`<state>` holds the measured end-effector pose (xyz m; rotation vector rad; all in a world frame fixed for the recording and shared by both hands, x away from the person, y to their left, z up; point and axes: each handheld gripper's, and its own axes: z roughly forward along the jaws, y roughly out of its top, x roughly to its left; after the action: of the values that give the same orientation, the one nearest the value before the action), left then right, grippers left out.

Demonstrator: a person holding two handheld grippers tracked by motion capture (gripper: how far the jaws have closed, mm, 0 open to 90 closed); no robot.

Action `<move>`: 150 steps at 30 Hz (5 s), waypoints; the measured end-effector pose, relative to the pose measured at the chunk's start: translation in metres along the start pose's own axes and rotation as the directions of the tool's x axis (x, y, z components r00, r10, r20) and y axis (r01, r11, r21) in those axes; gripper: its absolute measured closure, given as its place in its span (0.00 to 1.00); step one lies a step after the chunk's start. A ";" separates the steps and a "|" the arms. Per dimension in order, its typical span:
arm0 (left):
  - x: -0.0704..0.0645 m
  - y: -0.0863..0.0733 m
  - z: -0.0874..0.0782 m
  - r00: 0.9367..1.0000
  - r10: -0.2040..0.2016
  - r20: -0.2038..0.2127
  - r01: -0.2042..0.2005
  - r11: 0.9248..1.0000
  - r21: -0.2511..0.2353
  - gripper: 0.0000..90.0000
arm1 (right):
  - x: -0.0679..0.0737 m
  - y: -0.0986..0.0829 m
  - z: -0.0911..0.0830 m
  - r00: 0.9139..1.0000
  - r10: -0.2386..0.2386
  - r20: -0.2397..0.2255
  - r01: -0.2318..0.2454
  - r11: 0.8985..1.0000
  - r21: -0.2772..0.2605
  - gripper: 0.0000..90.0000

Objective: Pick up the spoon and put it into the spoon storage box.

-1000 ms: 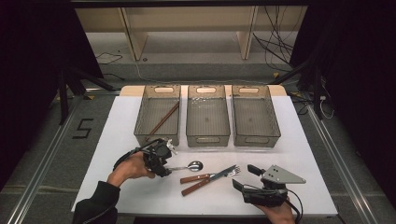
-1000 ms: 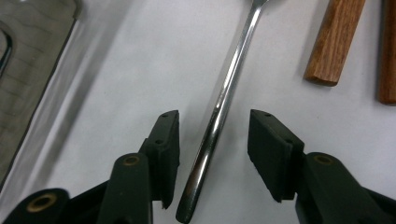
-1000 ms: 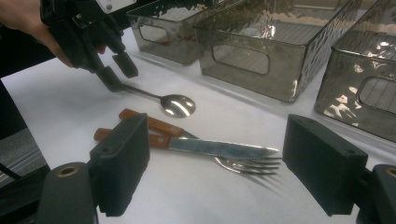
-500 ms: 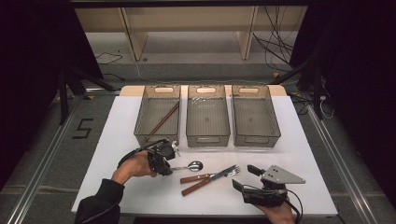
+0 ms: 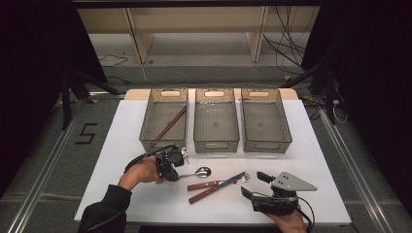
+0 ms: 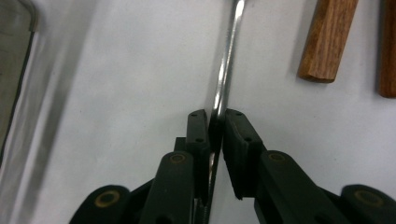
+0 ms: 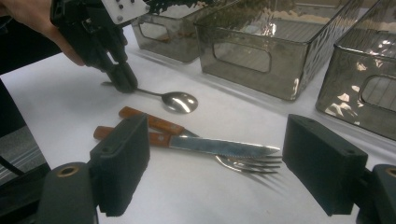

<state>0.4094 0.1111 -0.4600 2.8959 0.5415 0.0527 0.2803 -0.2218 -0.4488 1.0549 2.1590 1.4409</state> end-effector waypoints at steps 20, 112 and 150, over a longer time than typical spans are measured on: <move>-0.001 -0.002 -0.005 1.000 -0.003 -0.013 0.003 0.999 -0.032 0.93 | 0.000 0.000 -0.001 1.000 0.000 0.004 0.000 1.000 -0.003 0.26; 0.075 0.105 -0.069 0.934 -0.358 0.015 0.304 0.768 -0.564 0.93 | -0.003 -0.001 -0.004 1.000 0.020 -0.002 -0.020 1.000 -0.013 0.26; 0.085 0.106 -0.035 0.910 -0.414 0.033 0.377 0.790 -0.483 0.91 | -0.003 -0.001 -0.003 1.000 0.019 -0.004 -0.019 1.000 -0.014 0.26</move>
<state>0.5237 0.0513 -0.4050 2.2529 0.9854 0.2046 0.2795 -0.2264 -0.4487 1.0712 2.1439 1.4652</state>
